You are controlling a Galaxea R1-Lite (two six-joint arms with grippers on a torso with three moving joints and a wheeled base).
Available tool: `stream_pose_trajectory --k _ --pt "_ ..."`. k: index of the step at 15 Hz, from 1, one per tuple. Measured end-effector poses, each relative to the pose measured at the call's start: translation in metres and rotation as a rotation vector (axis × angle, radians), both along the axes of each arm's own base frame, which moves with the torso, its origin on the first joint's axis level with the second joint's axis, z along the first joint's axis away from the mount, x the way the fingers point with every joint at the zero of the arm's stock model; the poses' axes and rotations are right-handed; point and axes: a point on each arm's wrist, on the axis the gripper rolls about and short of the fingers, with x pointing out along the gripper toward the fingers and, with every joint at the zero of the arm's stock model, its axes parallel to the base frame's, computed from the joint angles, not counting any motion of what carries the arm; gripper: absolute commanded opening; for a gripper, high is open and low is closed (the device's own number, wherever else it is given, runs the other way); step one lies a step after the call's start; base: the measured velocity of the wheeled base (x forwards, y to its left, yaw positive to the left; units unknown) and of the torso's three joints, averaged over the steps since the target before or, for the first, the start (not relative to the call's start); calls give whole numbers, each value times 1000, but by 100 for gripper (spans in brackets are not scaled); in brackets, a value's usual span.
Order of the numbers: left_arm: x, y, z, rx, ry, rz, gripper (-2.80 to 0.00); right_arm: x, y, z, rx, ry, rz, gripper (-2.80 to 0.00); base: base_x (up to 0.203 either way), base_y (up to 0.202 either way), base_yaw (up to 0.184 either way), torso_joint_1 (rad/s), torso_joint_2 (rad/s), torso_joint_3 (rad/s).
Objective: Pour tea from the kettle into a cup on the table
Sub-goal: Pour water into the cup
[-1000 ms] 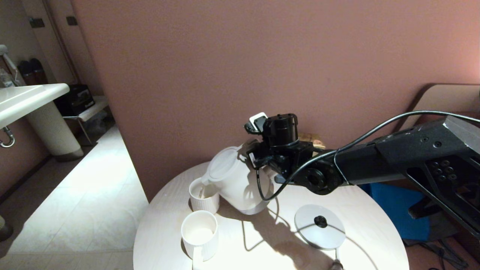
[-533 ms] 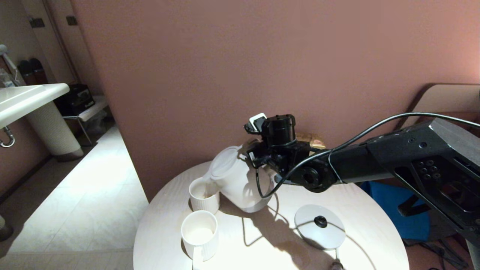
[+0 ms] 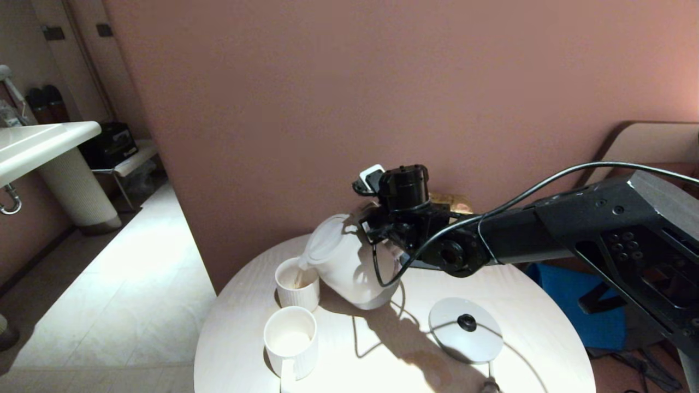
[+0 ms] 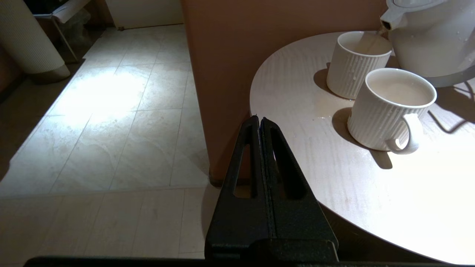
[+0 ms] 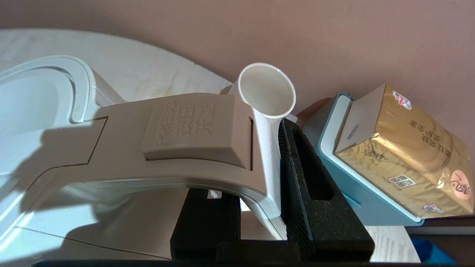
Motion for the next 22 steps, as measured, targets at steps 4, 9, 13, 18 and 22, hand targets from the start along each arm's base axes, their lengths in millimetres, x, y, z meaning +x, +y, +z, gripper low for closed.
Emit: stream_pose_trajectory --k 4,9,13,18,22 --pt "0 0 0 0 0 0 -280 0 0 2 -3 -8 3 -280 0 0 0 0 0 0" --pt "0 0 0 1 0 0 -280 1 0 2 -38 -13 13 -280 0 0 0 0 0 0" --pt "0 0 0 0 0 0 -280 1 0 2 -45 -13 15 -280 0 0 0 0 0 0" --pt "0 0 0 1 0 0 -280 1 0 2 -50 -17 16 -280 0 0 0 0 0 0" --pt "0 0 0 1 0 0 -280 1 1 2 -59 -19 18 -280 0 0 0 0 0 0"
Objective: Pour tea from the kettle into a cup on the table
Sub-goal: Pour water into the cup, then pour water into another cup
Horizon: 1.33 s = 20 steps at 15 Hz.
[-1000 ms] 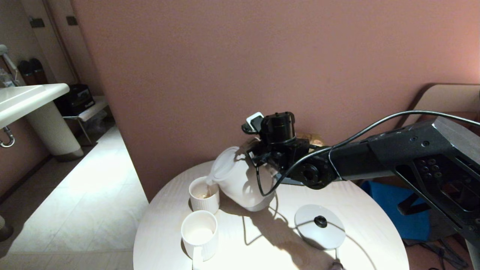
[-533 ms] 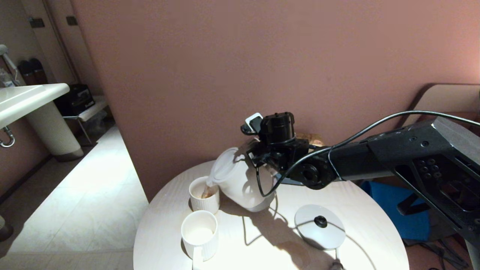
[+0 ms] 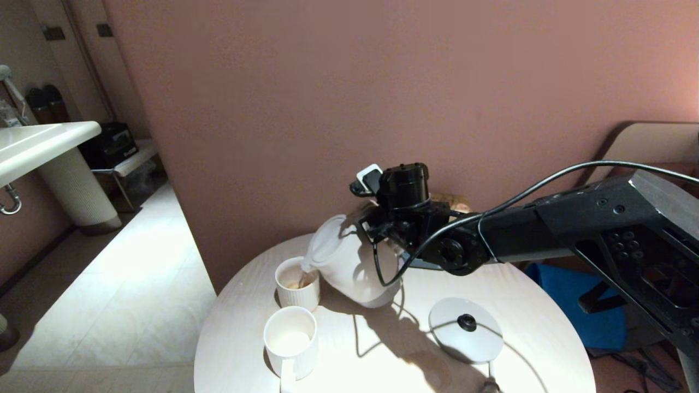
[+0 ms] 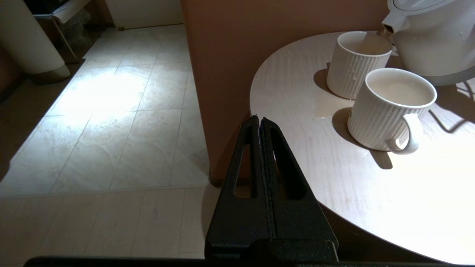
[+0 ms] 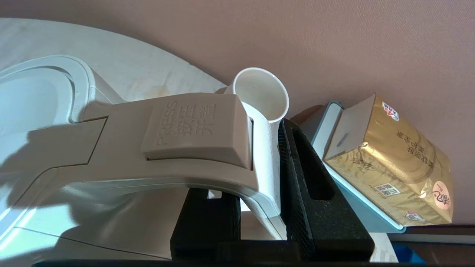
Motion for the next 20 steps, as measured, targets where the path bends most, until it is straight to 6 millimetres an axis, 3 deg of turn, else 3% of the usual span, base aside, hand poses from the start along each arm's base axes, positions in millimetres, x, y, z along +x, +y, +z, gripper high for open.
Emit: stream_pose_trajectory --k 7,13,20 --pt "0 0 0 0 0 0 -280 0 1 1 9 -5 3 -280 0 0 0 0 0 0" --pt "0 0 0 0 0 0 -280 -2 -2 -8 157 50 -54 -280 0 0 0 0 0 0" --pt "0 0 0 0 0 0 -280 -9 -24 -18 283 131 -133 -280 0 0 0 0 0 0"
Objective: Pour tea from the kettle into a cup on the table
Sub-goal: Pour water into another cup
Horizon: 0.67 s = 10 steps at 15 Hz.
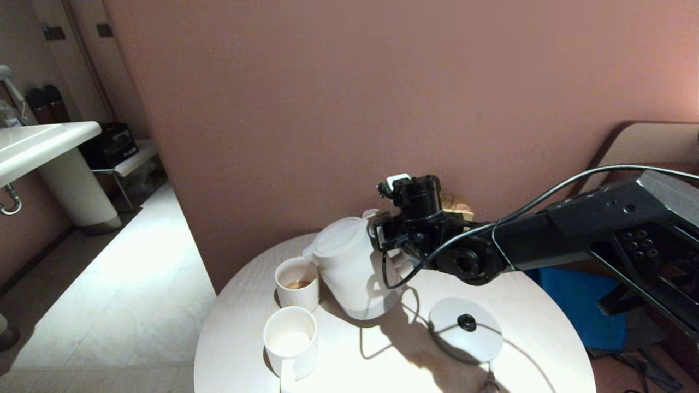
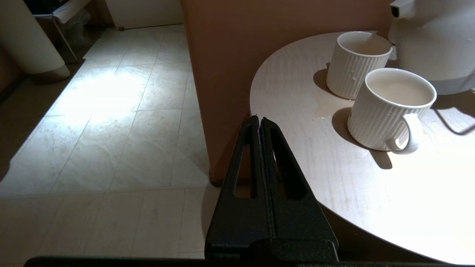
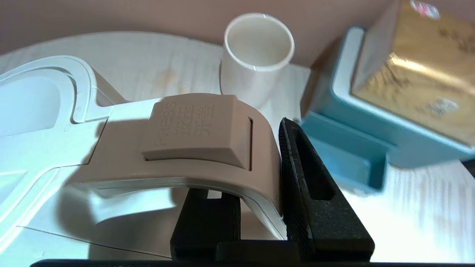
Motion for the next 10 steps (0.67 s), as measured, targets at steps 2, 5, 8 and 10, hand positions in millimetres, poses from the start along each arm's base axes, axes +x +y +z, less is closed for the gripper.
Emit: stream_pose_trajectory --k 2,5,8,10 --pt "0 0 0 0 0 0 -280 -11 -9 3 5 17 1 -280 0 0 0 0 0 0" --pt "0 0 0 0 0 0 -280 -34 -21 10 43 47 -8 -280 0 0 0 0 0 0" --pt "0 0 0 0 0 0 -280 -63 -27 18 45 61 19 -280 0 0 0 0 0 0" --pt "0 0 0 -1 0 0 -280 -79 -25 23 48 58 47 -280 0 0 0 0 0 0"
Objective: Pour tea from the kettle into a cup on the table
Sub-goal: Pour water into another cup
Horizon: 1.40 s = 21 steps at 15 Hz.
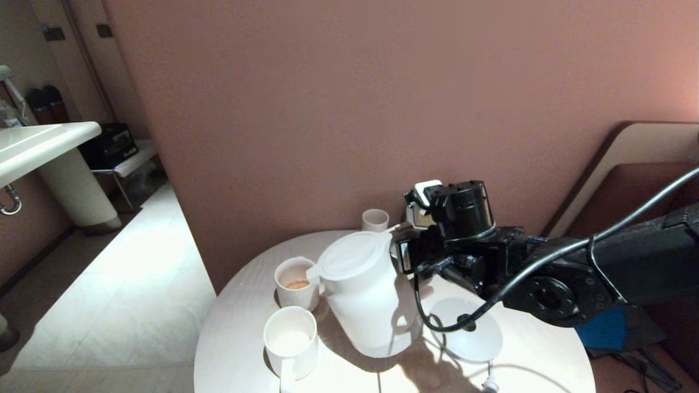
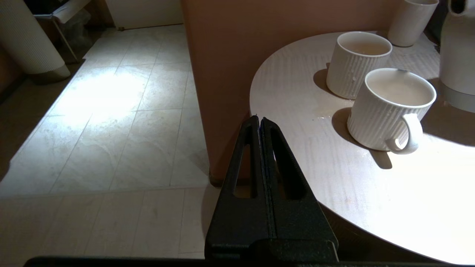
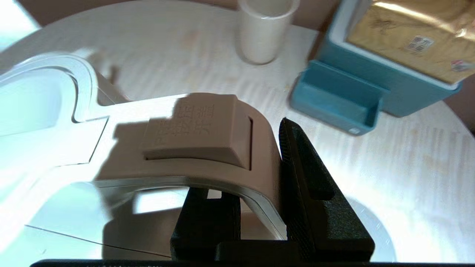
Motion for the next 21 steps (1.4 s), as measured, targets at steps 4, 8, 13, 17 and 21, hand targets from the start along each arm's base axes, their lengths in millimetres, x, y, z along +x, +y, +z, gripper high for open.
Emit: stream_pose_trajectory --k 4,8,13,17,21 --pt "0 0 0 1 0 0 -280 -27 7 0 -9 7 21 -280 0 0 0 0 0 0" --pt "0 0 0 1 0 0 -280 -31 9 -1 -8 9 21 -280 0 0 0 0 0 0" --pt "0 0 0 1 0 0 -280 -31 13 2 -72 -19 65 -280 0 0 0 0 0 0" --pt "0 0 0 1 0 0 -280 -31 19 3 -109 -33 97 -280 0 0 0 0 0 0" --pt "0 0 0 1 0 0 -280 -26 28 -1 -127 -37 110 -280 0 0 0 0 0 0"
